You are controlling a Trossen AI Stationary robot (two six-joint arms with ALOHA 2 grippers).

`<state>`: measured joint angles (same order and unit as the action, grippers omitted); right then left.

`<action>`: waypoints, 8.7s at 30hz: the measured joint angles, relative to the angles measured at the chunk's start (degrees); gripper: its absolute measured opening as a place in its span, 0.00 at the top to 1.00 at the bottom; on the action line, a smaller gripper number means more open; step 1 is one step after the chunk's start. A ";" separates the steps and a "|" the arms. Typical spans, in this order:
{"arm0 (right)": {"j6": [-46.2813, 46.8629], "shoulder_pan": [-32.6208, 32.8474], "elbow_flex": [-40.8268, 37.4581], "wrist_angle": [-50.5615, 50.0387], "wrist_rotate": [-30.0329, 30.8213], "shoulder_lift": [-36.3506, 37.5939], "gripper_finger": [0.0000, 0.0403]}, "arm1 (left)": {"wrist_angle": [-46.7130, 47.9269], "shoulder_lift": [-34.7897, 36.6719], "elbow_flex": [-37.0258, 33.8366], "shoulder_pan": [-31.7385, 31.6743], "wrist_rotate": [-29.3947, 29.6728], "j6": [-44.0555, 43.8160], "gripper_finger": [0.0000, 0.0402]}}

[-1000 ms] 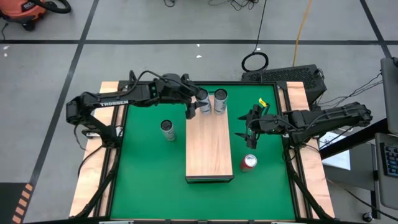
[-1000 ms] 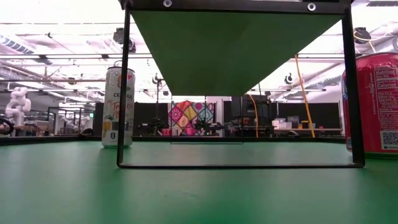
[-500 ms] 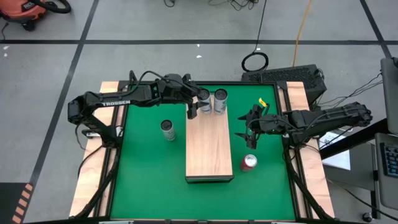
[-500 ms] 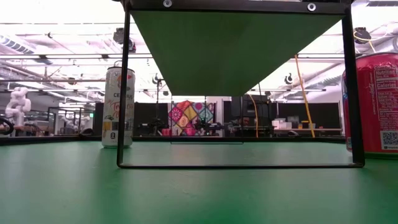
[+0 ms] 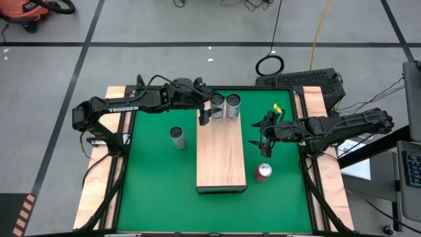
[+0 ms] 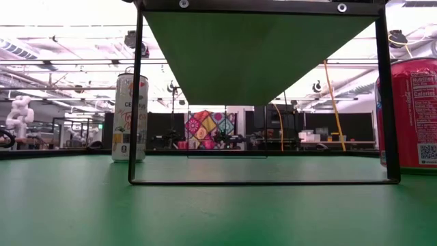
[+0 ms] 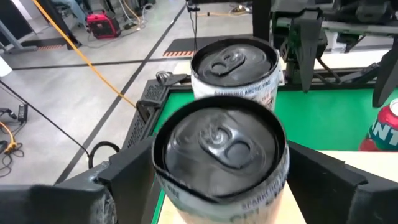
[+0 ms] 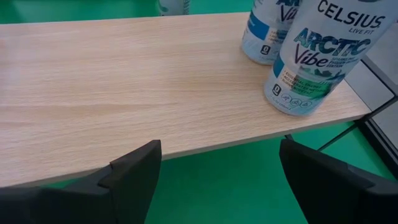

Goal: Place canned beverage on shelf
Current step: Put the white-blue soda can on the shelf, then put the red soda can on the shelf

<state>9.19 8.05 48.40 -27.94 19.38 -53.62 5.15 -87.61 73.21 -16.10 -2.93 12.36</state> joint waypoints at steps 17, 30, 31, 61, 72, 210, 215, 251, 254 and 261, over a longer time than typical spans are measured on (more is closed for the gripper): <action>0.02 0.00 0.00 1.24 0.02 0.00 0.22 | -0.72 3.40 -0.04 1.68 1.64 0.07 0.18; -0.47 2.62 -0.91 4.53 0.07 0.02 0.22 | 13.79 12.59 0.00 6.88 12.39 -4.67 0.18; -0.27 3.04 -1.42 4.62 0.04 0.01 0.22 | 16.24 13.14 -0.04 7.81 13.31 -5.80 0.18; 18.77 21.18 -3.76 -1.43 -6.42 0.00 0.14 | 24.54 17.29 -12.35 31.81 28.54 -24.04 0.18; 24.03 24.72 -3.76 -6.89 -7.71 -0.51 0.04 | 15.72 16.76 -15.57 33.14 28.75 -24.04 0.18; -14.60 15.07 28.81 8.47 4.91 -22.28 0.27 | -25.61 0.63 -15.45 31.43 17.84 4.54 0.30; -14.82 14.43 28.81 8.41 4.35 -22.28 0.27 | -25.55 0.63 -15.45 31.43 17.97 4.50 0.33; -34.14 5.80 28.87 13.07 -31.61 -27.13 0.13 | -24.03 0.58 -14.71 29.57 -1.81 0.26 0.33; -33.79 5.77 28.85 12.96 -31.50 -27.12 0.14 | -23.67 0.66 -14.71 29.57 -1.73 0.17 0.31; -30.59 5.77 28.79 12.79 -31.35 -26.46 0.28 | -24.78 0.66 -14.60 29.55 -1.26 0.34 0.19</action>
<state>-21.39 13.82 77.19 -15.16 -11.98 -80.08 -19.64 -86.96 58.61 13.45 -4.19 12.70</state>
